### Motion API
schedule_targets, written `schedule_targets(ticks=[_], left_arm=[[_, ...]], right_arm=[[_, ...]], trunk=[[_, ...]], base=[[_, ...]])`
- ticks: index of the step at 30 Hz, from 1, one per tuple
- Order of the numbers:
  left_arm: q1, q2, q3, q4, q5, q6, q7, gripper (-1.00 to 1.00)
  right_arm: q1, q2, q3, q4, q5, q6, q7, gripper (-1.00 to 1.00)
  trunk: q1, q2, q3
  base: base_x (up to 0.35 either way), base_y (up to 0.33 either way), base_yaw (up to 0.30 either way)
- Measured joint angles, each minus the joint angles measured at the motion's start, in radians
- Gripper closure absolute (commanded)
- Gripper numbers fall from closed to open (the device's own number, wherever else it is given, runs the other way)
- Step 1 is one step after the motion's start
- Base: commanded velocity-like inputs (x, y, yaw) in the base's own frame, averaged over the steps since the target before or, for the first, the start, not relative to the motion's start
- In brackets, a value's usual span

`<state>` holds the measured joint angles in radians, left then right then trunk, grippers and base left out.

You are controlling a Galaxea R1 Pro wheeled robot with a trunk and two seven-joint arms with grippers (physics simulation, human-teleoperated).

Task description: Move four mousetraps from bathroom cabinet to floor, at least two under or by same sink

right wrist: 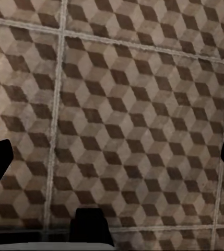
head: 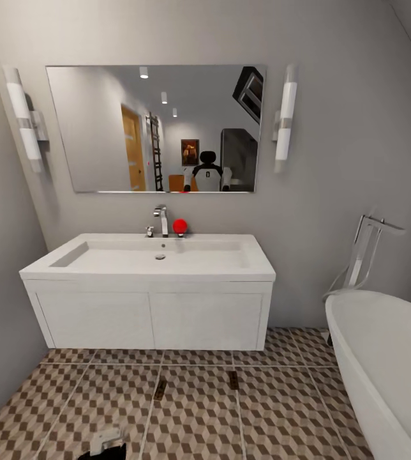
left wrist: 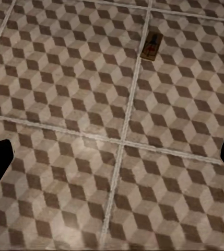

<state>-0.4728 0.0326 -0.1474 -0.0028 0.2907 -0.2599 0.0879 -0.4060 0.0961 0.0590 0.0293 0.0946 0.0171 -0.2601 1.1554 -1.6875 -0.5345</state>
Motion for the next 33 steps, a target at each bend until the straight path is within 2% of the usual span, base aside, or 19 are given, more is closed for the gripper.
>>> schedule_targets(ticks=[3, 9, 18, 33], left_arm=[[0.036, 0.003, 0.000, 0.000, 0.000, 0.027, -0.002, -1.00], [0.083, 0.004, 0.000, 0.000, -0.001, 0.064, -0.004, -1.00], [0.141, 0.003, 0.000, 0.001, -0.002, 0.086, -0.003, -1.00], [0.246, -0.001, 0.000, 0.001, -0.002, 0.089, -0.006, -1.00]], right_arm=[[0.031, -0.018, 0.000, 0.000, 0.001, 0.002, 0.002, -1.00], [0.067, -0.029, 0.000, 0.000, 0.003, -0.001, 0.004, -1.00], [0.109, -0.032, 0.000, 0.000, 0.007, -0.011, 0.007, -1.00], [0.123, -0.034, 0.000, 0.001, 0.006, -0.014, 0.016, -1.00]], trunk=[[0.000, 0.000, 0.000], [0.000, 0.000, 0.000], [0.000, 0.000, 0.000], [0.000, 0.000, 0.000]], base=[[0.000, 0.000, 0.000], [0.000, 0.000, 0.000], [0.000, 0.000, 0.000], [0.000, 0.000, 0.000]])
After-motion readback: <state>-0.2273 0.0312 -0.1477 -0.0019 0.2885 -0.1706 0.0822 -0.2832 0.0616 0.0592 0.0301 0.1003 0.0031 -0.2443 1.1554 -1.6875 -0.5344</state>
